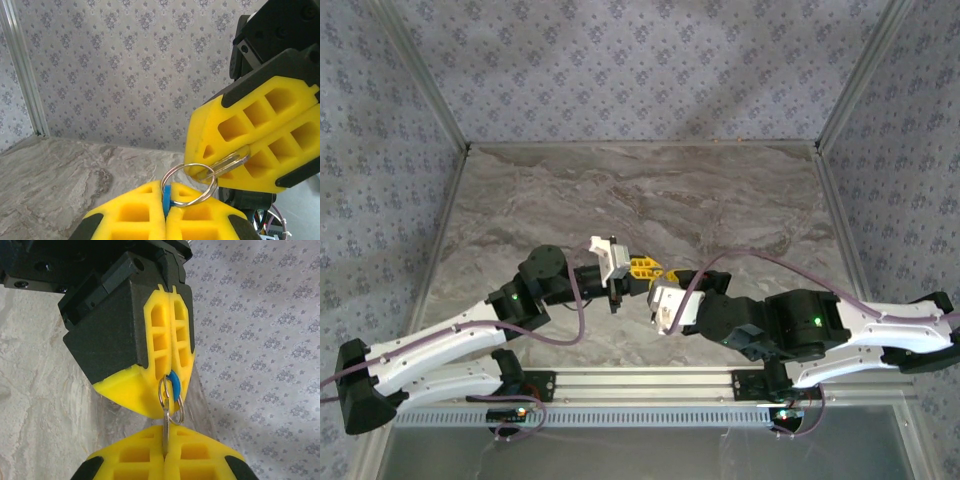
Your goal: Remove the keys from the keyring
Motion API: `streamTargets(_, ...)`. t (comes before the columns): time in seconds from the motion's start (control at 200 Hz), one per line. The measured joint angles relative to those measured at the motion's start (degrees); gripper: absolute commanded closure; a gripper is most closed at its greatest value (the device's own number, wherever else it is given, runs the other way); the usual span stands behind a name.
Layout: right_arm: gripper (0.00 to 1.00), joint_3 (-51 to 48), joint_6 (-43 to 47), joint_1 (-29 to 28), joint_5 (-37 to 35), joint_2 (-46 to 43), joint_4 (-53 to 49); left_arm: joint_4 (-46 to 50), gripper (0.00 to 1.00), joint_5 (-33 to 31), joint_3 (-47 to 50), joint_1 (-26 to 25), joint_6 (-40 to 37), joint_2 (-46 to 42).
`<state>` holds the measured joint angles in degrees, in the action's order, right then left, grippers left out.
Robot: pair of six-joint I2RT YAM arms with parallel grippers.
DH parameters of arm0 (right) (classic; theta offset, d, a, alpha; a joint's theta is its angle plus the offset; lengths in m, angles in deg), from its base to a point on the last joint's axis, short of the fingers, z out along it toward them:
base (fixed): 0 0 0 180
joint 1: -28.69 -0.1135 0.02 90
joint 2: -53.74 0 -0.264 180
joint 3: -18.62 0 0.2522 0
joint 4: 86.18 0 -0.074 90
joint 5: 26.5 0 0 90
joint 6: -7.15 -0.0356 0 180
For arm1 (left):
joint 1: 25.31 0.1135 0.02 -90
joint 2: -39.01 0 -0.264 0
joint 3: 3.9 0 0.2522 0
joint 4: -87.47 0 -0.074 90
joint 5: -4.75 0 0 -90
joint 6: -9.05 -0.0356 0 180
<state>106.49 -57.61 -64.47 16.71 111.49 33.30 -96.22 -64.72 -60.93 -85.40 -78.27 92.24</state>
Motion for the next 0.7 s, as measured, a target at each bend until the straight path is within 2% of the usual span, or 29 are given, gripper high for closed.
streamTargets(0.7, 1.0, 0.2, 4.2, 5.5, 4.7, 3.1, 0.7, 6.0, 1.0, -1.9, -0.2, 1.2, 0.0, -0.9)
